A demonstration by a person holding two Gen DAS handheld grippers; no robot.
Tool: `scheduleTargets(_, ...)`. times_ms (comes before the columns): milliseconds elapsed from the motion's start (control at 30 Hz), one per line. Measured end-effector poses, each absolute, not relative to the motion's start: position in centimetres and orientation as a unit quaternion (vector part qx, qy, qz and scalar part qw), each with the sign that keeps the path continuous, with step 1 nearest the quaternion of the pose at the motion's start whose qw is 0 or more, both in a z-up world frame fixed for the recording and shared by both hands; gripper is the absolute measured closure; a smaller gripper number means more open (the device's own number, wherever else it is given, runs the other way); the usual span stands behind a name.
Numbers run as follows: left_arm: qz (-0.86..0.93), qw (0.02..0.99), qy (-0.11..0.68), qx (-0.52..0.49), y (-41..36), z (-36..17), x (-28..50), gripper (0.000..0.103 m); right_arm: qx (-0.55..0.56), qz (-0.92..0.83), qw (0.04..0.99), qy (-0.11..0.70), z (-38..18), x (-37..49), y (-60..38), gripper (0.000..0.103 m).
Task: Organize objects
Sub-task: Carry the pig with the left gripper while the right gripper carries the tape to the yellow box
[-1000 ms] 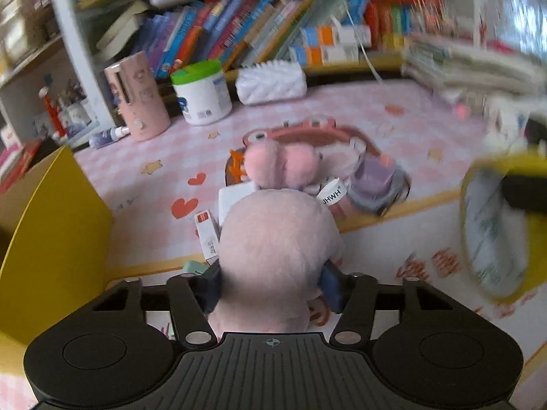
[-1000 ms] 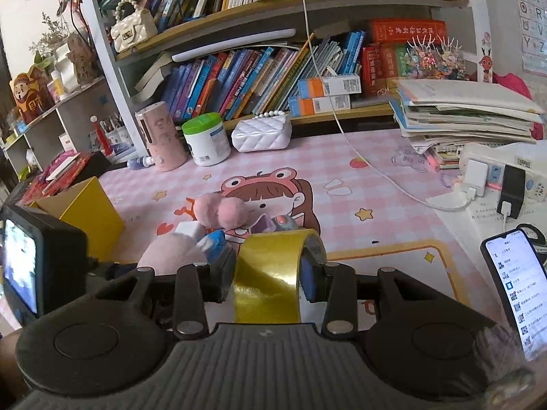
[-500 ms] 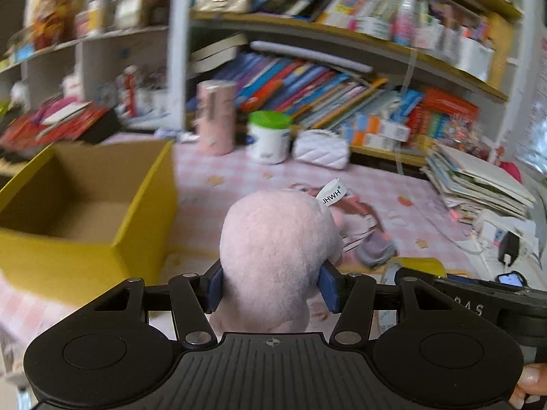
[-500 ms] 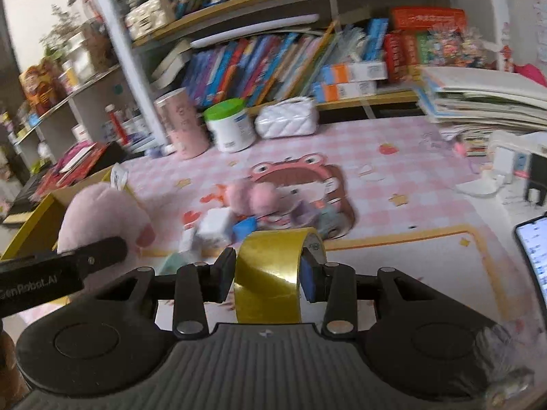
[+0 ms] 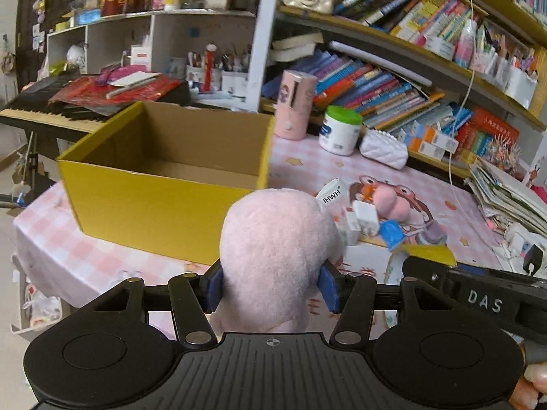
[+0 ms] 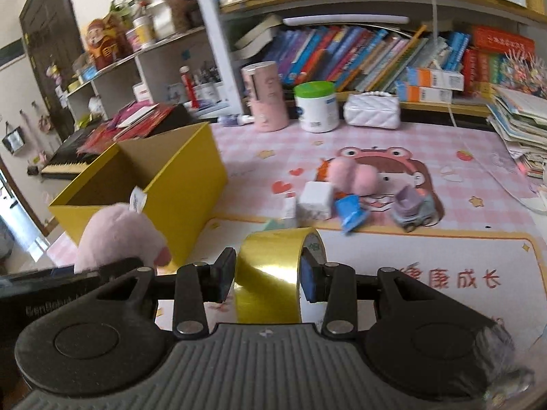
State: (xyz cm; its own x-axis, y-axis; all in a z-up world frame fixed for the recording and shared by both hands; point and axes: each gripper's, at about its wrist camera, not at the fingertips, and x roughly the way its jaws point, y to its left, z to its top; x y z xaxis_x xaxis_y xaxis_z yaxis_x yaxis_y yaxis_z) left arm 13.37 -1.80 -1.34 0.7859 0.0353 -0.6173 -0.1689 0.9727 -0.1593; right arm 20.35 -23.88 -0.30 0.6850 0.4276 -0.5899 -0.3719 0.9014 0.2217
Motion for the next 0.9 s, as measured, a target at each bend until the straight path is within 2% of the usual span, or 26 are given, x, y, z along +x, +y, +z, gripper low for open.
scheduleTargets(400,0.037,0.938,0.327,-0.113,7.7,-1.2,7.2,0.049,0.041,0.211,0.913,0.347,-0.1,13.1,-14.7,0.066)
scheduleTargets(900,0.032,0.925,0.365,-0.098,15.8,-3.0,0.6,0.049,0.068,0.221,0.885,0.404,-3.4,5.1,-5.5,0.066)
